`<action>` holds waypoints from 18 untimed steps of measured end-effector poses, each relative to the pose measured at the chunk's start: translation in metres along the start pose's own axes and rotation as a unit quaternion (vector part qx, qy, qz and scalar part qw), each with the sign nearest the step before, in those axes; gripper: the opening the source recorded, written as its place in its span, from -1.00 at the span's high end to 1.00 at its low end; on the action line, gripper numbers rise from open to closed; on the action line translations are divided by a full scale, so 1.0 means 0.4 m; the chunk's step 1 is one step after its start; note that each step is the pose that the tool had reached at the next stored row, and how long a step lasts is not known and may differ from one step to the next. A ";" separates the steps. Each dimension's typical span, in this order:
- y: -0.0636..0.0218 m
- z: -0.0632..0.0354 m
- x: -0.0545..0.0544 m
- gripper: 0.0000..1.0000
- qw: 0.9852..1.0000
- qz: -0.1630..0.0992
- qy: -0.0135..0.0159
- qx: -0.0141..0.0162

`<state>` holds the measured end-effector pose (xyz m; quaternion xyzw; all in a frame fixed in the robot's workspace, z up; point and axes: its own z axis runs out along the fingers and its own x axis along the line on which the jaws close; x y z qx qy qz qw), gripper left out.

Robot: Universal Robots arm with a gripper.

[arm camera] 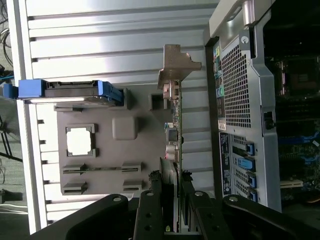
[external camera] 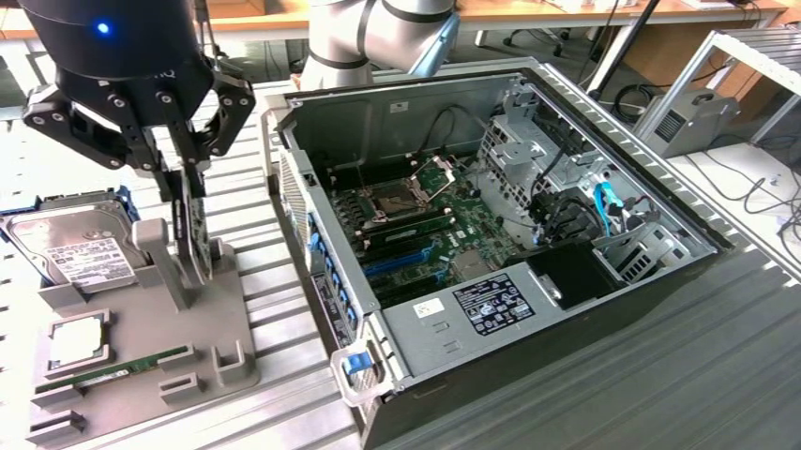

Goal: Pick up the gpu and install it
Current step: 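Pick up the gpu and move the gpu toward the slot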

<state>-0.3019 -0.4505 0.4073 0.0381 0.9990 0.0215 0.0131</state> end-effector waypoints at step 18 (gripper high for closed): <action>0.003 -0.075 -0.002 0.48 1.000 0.000 0.000 0.000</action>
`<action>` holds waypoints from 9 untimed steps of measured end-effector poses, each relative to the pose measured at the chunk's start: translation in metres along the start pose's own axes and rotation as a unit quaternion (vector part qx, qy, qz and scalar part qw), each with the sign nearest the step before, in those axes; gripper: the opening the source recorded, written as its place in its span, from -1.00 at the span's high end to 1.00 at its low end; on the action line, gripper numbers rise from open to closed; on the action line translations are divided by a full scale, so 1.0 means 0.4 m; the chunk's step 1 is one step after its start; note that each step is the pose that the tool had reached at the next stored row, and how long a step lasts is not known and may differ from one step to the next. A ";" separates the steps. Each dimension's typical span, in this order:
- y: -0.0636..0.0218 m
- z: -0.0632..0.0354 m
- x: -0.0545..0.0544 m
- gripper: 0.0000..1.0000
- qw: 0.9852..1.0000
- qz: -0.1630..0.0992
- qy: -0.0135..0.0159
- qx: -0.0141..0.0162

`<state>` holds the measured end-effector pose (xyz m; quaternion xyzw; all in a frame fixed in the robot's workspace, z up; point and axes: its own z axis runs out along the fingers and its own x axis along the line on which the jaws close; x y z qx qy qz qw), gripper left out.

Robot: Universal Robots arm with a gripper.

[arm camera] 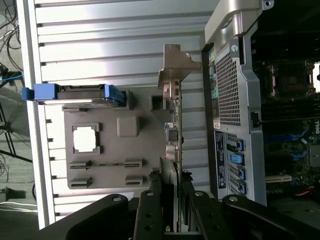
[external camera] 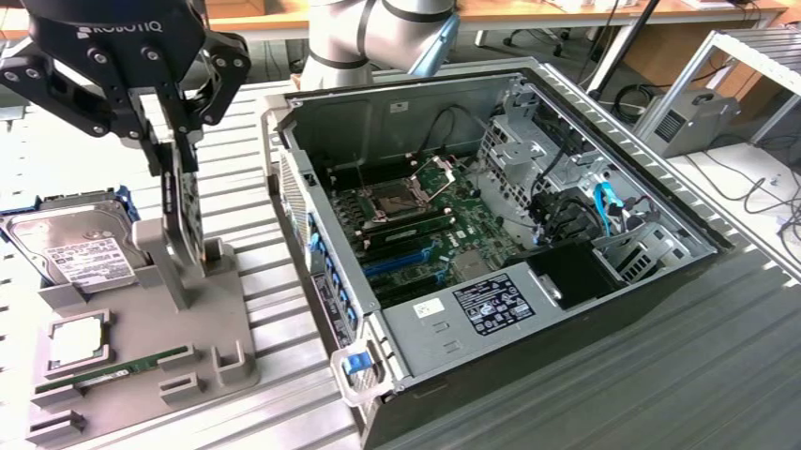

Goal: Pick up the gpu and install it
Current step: 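Pick up the gpu and move the gpu toward the slot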

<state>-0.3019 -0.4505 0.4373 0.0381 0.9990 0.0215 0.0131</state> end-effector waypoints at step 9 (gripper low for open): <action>0.000 -0.008 0.000 0.48 1.000 0.000 0.000 0.000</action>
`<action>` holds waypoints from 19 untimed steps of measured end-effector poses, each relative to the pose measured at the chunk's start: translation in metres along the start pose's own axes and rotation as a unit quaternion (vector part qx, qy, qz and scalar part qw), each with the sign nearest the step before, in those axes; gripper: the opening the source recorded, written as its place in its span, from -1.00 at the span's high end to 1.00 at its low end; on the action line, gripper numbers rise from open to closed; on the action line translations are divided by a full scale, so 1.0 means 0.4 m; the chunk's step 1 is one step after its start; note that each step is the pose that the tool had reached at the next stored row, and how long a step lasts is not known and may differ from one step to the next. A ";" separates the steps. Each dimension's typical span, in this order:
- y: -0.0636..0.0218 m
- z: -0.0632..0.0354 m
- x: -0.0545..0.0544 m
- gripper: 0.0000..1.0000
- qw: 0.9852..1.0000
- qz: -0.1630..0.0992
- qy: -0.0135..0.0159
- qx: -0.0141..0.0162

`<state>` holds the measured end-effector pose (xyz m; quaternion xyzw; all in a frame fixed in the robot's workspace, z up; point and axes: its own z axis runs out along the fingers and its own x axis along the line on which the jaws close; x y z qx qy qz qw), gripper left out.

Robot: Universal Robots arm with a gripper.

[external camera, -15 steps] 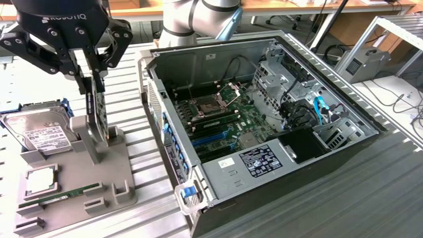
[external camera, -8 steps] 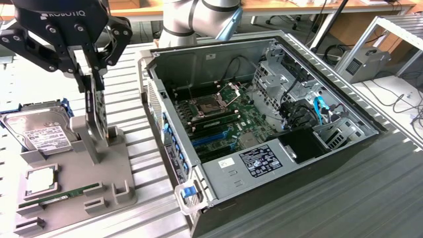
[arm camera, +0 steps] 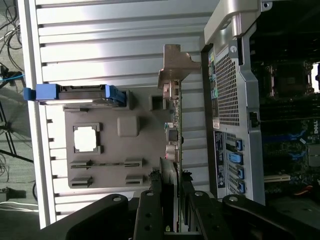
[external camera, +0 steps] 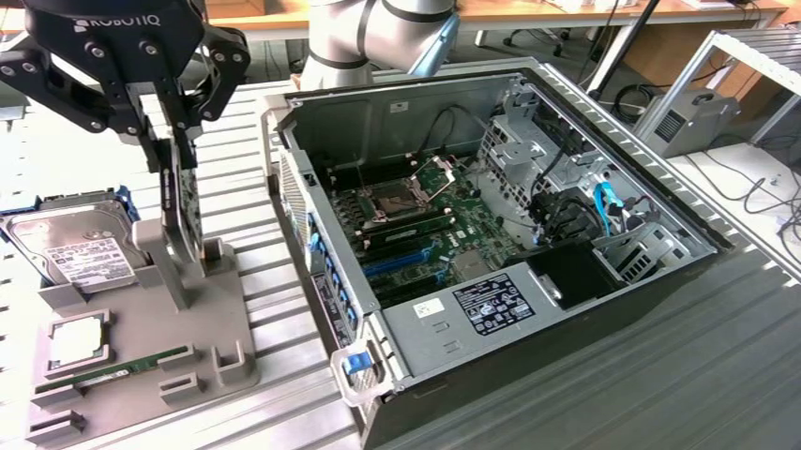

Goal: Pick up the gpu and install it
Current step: 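Pick up the gpu and move the gpu toward the slot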

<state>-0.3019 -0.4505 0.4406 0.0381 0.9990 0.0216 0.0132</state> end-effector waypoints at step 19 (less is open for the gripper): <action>0.002 0.001 -0.030 0.48 1.000 0.000 0.000 0.000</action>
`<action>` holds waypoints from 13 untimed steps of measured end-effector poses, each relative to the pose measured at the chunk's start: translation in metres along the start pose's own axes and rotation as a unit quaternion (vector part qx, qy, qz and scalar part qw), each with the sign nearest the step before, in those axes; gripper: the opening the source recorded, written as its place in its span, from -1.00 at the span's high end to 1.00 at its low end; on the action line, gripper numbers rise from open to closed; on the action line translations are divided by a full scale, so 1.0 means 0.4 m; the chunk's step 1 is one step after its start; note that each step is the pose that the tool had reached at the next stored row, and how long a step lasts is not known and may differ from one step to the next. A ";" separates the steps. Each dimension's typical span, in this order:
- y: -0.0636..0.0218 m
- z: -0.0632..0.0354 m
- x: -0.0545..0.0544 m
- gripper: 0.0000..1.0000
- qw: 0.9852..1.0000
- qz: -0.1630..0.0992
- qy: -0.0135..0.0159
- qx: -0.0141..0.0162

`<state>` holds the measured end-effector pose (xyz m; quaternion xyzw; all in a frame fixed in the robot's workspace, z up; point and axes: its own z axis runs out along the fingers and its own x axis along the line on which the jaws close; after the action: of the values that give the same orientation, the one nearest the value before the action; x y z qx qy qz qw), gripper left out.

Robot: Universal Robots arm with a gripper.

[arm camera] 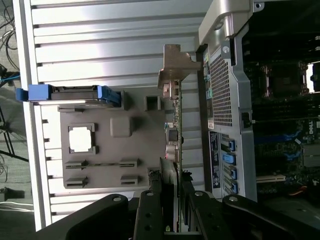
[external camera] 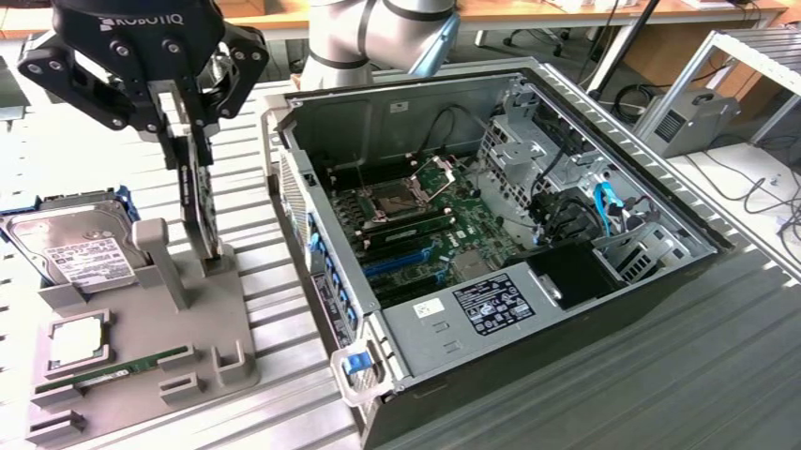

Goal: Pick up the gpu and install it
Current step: 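Pick up the gpu and move the gpu toward the slot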

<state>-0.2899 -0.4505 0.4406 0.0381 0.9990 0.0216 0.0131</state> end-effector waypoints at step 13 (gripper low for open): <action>0.004 0.001 -0.047 0.48 1.000 0.000 0.000 0.000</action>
<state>-0.2710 -0.4505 0.4406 0.0381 0.9990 0.0216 0.0131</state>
